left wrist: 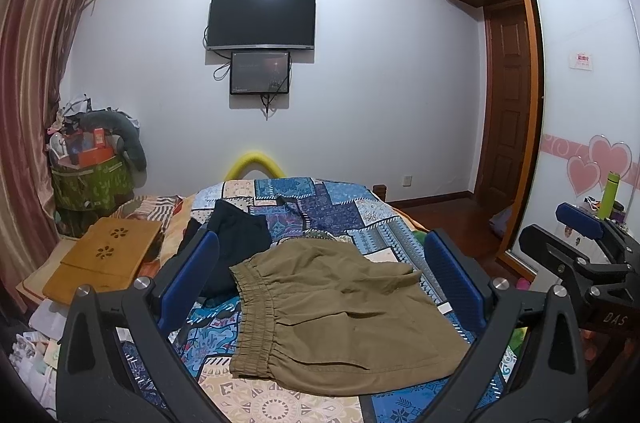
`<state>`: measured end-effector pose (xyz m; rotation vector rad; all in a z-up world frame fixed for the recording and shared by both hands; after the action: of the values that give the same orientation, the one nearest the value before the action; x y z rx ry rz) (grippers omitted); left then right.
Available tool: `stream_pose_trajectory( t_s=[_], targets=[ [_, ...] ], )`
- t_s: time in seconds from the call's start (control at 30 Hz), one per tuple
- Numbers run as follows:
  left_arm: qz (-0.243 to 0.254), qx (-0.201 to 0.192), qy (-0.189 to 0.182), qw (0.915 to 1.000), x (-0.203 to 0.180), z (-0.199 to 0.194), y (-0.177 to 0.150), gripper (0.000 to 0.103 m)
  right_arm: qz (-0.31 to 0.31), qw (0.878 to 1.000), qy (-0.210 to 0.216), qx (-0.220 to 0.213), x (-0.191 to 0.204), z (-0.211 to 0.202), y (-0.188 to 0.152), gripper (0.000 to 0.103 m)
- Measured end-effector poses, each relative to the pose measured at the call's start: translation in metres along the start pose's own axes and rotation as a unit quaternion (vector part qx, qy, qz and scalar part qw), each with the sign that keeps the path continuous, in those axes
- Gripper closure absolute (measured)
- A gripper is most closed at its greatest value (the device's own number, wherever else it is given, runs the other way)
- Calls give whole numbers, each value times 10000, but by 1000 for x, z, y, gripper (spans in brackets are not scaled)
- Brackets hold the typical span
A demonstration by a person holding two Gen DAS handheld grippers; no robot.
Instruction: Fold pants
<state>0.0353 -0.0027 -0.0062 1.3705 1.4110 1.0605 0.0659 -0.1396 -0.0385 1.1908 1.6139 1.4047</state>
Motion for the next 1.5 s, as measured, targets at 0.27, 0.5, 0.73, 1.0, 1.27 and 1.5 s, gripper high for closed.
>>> stream_pose_trajectory(
  t_s=[0.27,0.5,0.73,1.0,1.27,1.5],
  targets=[
    [16,-15,-8,10000,0,-2,0,0,13,10000,-17,-12,-2,0,2,0],
    [-8,-11,-12,10000,-1,-3,-2,0,5,10000,-27,16,-2,0,3,0],
    [-45,56,15,10000,5,1,-4,0,11,10000,-24,53,-1,2,-1,0],
    [-86,277,65,9996,14,25,-9,0,64,9996,-40,264,-5,20,-11,0],
    [-48,872,59,9962,28,85,-23,0,227,9966,-244,754,-33,65,-33,0],
    [338,1660,459,9845,46,160,-56,0,235,9895,-579,1306,-70,104,-60,1]
  ],
)
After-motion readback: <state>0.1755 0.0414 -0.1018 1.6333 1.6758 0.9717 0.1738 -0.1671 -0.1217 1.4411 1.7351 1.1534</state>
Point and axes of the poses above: each gripper's, at about its wrist camera, not at the fingertips, and z roughly the way its jaws point, x to its left, y to its top, the point moved 3 cm from there along z, roughly the way its jaws point
